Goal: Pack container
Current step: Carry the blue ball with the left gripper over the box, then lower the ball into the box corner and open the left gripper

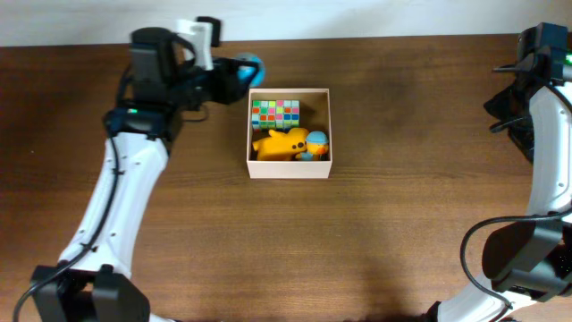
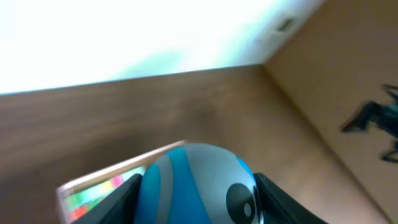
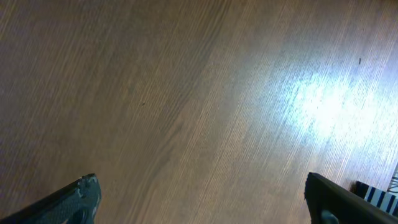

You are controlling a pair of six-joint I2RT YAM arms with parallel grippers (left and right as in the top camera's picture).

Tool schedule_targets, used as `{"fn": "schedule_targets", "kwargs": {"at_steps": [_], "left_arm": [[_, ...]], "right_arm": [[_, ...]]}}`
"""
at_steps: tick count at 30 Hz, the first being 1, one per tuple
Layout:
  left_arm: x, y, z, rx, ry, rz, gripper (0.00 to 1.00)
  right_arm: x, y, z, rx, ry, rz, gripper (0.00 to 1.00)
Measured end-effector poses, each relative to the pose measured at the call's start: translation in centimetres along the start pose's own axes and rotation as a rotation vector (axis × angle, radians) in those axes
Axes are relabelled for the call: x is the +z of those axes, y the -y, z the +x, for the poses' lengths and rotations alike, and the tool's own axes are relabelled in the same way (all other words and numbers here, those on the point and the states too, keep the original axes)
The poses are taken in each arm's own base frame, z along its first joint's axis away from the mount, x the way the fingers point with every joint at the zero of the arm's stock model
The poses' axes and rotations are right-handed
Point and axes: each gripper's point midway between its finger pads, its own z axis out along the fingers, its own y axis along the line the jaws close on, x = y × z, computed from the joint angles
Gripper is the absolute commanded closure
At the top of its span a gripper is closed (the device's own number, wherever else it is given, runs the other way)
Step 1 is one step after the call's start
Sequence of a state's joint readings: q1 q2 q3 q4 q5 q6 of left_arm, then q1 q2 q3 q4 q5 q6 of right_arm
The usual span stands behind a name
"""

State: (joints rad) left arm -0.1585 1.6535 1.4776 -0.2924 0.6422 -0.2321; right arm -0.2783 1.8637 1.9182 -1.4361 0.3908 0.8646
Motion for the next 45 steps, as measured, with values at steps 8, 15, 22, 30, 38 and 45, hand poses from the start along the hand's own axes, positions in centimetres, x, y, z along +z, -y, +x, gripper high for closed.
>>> {"fn": "schedule_targets", "kwargs": {"at_steps": [8, 15, 22, 30, 38, 45], "left_arm": [[6.2, 3.3, 4.1, 0.042, -0.090, 0.028, 0.45], [10.1, 0.2, 7.0, 0.029, -0.129, -0.050, 0.45], [11.9, -1.5, 8.1, 0.021, -0.126, -0.070, 0.45], [12.1, -1.2, 7.5, 0.021, -0.103, -0.062, 0.45], [13.0, 1.2, 7.8, 0.051, -0.098, -0.021, 0.45], [13.4, 2.3, 8.3, 0.055, -0.107, -0.003, 0.20]], "right_arm": [[0.0, 0.0, 0.0, 0.000, 0.000, 0.000, 0.01], [0.0, 0.0, 0.0, 0.000, 0.000, 0.000, 0.01], [0.0, 0.0, 0.0, 0.000, 0.000, 0.000, 0.01], [0.0, 0.0, 0.0, 0.000, 0.000, 0.000, 0.01], [0.0, 0.0, 0.0, 0.000, 0.000, 0.000, 0.01], [0.0, 0.0, 0.0, -0.001, 0.000, 0.000, 0.01]]}}
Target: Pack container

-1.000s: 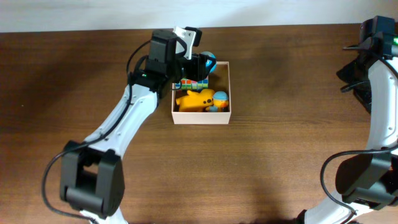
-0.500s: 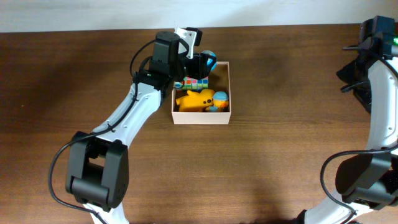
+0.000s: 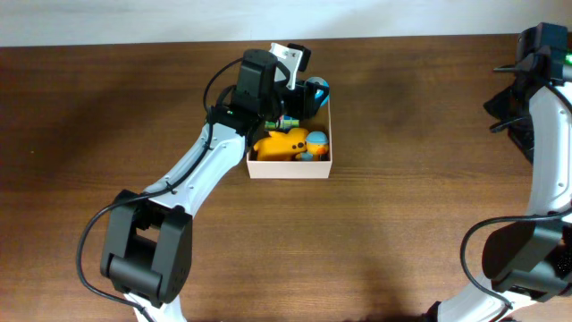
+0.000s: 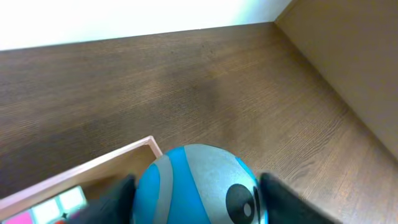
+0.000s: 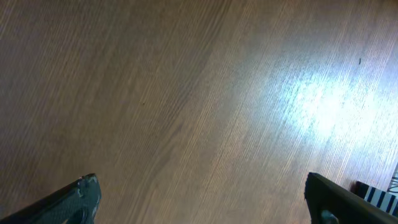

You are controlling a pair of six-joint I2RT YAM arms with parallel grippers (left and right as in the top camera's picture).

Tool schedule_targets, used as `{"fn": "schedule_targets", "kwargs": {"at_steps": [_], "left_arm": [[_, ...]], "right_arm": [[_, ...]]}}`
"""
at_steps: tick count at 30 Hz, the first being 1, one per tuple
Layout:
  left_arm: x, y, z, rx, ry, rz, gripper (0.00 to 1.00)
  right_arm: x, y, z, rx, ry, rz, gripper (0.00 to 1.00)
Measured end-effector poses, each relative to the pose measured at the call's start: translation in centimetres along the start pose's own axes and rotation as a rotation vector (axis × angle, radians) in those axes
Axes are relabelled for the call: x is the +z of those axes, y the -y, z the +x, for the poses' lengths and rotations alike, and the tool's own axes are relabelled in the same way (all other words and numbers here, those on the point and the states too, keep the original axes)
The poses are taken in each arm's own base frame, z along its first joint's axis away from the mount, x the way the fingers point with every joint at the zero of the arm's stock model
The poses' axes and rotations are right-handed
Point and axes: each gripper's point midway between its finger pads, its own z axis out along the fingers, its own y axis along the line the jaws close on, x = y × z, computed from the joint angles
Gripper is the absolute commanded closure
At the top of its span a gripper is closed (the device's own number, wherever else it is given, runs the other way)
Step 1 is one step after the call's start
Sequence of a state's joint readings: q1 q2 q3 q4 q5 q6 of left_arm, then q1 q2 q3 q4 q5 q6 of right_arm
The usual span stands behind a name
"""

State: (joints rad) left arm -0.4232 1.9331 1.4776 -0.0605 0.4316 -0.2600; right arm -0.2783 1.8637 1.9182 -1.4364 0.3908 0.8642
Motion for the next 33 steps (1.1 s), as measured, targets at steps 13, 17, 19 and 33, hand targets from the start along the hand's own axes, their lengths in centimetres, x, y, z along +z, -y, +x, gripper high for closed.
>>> {"fn": "schedule_targets", "kwargs": {"at_steps": [13, 17, 19, 33], "left_arm": [[0.0, 0.0, 0.0, -0.006, 0.002, -0.003, 0.13], [0.0, -0.1, 0.0, -0.007, -0.002, -0.003, 0.04], [-0.1, -0.1, 0.0, -0.010, -0.002, 0.001, 0.03], [-17.2, -6.3, -4.2, -0.012, 0.018, -0.410, 0.01]], "right_arm": [[0.0, 0.0, 0.0, 0.000, 0.000, 0.000, 0.01], [0.0, 0.0, 0.0, 0.000, 0.000, 0.000, 0.01], [0.0, 0.0, 0.0, 0.001, 0.000, 0.000, 0.01], [0.0, 0.0, 0.0, 0.000, 0.000, 0.000, 0.01]]}}
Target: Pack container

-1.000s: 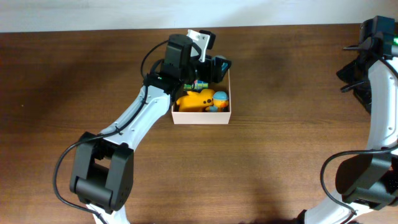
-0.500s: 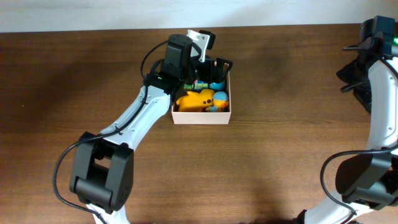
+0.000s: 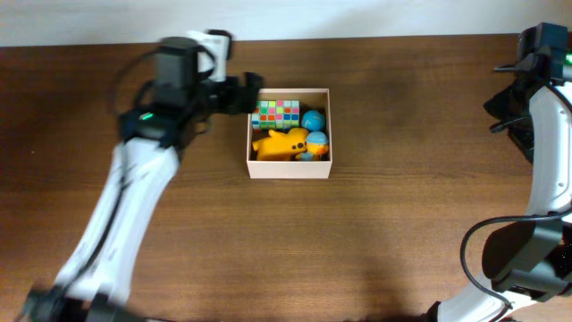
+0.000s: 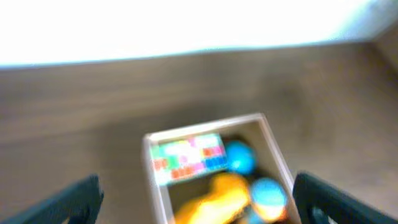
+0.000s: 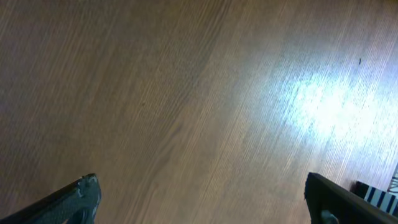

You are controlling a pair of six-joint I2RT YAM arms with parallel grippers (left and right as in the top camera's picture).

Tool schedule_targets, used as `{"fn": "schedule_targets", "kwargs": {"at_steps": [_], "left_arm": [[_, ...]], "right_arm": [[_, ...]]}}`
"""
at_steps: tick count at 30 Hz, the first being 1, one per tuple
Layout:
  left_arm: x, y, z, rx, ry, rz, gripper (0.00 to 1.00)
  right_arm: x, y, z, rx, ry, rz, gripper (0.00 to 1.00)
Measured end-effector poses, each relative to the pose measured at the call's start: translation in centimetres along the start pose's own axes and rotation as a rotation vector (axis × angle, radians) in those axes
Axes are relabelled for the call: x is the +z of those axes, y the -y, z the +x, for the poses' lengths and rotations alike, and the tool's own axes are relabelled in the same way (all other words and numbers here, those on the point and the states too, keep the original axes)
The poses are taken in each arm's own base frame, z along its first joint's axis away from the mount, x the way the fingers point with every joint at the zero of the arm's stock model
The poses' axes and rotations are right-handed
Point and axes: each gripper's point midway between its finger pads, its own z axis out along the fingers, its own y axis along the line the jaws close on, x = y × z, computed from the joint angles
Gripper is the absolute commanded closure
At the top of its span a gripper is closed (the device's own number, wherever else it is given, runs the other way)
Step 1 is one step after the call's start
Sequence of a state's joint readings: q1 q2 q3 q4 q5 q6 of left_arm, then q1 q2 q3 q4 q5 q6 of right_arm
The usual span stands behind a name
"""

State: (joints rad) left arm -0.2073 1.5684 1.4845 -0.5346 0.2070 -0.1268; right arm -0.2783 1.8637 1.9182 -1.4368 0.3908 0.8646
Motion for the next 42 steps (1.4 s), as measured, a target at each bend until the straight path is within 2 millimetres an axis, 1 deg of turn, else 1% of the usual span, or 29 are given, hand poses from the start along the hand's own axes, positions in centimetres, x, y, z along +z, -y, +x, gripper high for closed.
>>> {"fn": "schedule_targets", "kwargs": {"at_steps": [2, 5, 7, 10, 14, 16, 29, 35, 38, 42], "left_arm": [[-3.2, -1.3, -0.6, 0.010, 0.022, -0.080, 0.01], [-7.4, -2.8, -1.0, 0.020, 0.052, -0.192, 0.01], [-9.1, -3.6, -0.8, 0.020, 0.051, -0.249, 0.01], [-10.6, -4.6, 0.0, 0.022, 0.027, -0.312, 0.01], [-10.9, -5.2, 1.3, 0.022, -0.024, -0.350, 0.01], [-11.0, -5.4, 1.6, 0.021, -0.037, -0.359, 0.01], [-11.2, -5.9, 1.8, 0.025, -0.044, -0.393, 0.01], [-11.6, -6.5, 3.7, 0.023, -0.122, -0.426, 0.01], [-12.0, -7.5, 3.9, 0.025, -0.132, -0.485, 0.01], [-12.6, -10.2, 5.1, 0.001, -0.147, -0.587, 0.01]], "right_arm": [[0.0, 0.0, 0.0, 0.000, 0.000, 0.000, 0.01], [0.0, 0.0, 0.0, 0.000, 0.000, -0.001, 0.01], [0.0, 0.0, 0.0, 0.001, 0.001, 0.000, 0.01], [0.0, 0.0, 0.0, 0.000, 0.001, 0.000, 0.01], [0.0, 0.0, 0.0, 0.000, 0.000, 0.000, 0.01], [0.0, 0.0, 0.0, 0.000, 0.000, 0.000, 0.01], [0.0, 0.0, 0.0, 0.000, 0.000, -0.001, 0.01], [0.0, 0.0, 0.0, 0.001, 0.000, 0.000, 0.01], [0.0, 0.0, 0.0, 0.000, 0.000, -0.001, 0.01], [0.0, 0.0, 0.0, 0.000, 0.000, 0.000, 0.01]]}}
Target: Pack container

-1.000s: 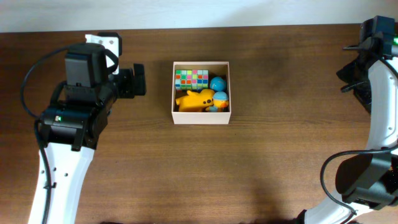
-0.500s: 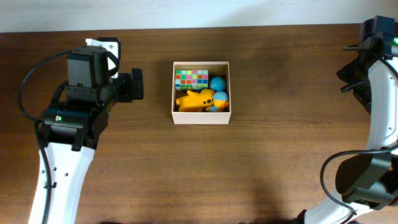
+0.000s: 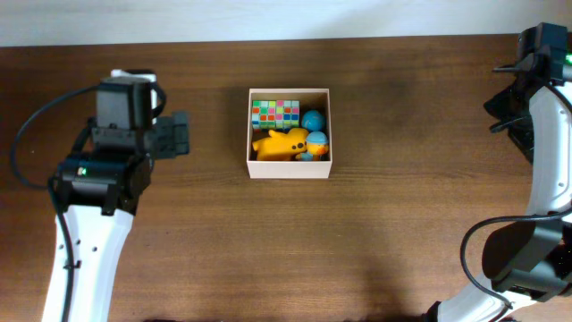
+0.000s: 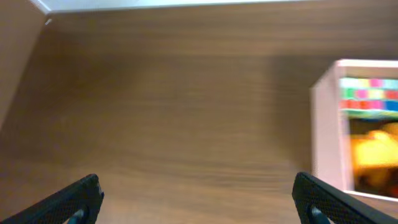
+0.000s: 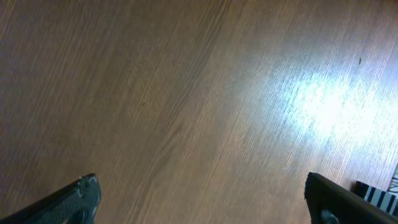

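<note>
A small white open box (image 3: 289, 169) stands on the table's far middle. Inside lie a multicoloured cube (image 3: 275, 112), a blue ball (image 3: 312, 120), a yellow plush toy (image 3: 279, 143) and a small blue-capped figure (image 3: 317, 140). My left gripper (image 3: 181, 136) is open with nothing between its fingers, well to the left of the box; its wrist view shows the box wall (image 4: 324, 130) at the right edge. At the far right edge my right gripper (image 5: 202, 205) stands open over bare wood.
The brown wooden table (image 3: 357, 241) spreads all round the box. A pale wall runs along the far edge (image 3: 286, 18). My right arm (image 3: 545, 161) rises along the right border.
My left gripper has moved left, from just beside the box's left wall to well left of it. It stays open. The right arm has not moved.
My left gripper held the blue ball left of the box's far corner. Then it was over the box's far right corner, still shut on the ball. Then the ball lay in the box and the gripper was open beside it; now it is further left.
</note>
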You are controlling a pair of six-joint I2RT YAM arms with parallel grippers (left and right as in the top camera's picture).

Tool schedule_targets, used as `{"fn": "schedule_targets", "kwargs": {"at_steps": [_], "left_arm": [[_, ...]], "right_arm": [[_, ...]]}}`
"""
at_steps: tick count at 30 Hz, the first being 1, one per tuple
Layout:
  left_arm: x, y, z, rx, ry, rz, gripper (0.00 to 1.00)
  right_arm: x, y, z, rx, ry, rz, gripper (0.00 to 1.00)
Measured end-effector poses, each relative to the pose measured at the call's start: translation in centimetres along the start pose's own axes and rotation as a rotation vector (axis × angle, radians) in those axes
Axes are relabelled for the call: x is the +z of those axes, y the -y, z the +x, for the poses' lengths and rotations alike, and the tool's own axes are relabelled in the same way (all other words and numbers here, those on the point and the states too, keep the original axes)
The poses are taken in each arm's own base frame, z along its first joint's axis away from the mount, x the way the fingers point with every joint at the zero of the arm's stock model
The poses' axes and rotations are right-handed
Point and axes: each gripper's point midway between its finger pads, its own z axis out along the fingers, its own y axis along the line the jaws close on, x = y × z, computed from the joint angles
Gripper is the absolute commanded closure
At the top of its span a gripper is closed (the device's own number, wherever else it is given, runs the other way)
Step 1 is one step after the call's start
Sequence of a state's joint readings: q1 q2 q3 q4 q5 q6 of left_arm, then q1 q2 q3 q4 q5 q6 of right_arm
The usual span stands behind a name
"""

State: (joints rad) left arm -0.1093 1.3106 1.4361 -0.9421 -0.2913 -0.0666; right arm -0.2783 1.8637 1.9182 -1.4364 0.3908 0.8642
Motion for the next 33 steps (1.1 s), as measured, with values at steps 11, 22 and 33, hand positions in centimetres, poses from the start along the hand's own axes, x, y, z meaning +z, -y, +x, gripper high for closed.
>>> {"fn": "schedule_targets", "kwargs": {"at_steps": [11, 22, 33], "left_arm": [[-3.9, -4.7, 3.5, -0.182, 0.354, -0.030, 0.01], [-3.2, -0.9, 9.4, -0.182, 0.683, 0.142, 0.01], [1.9, 0.6, 15.9, -0.178, 0.697, 0.158, 0.01]], "right_arm": [[0.0, 0.0, 0.0, 0.000, -0.001, 0.000, 0.01], [0.0, 0.0, 0.0, 0.000, 0.000, 0.000, 0.01], [0.0, 0.0, 0.0, 0.000, 0.000, 0.000, 0.01]]}}
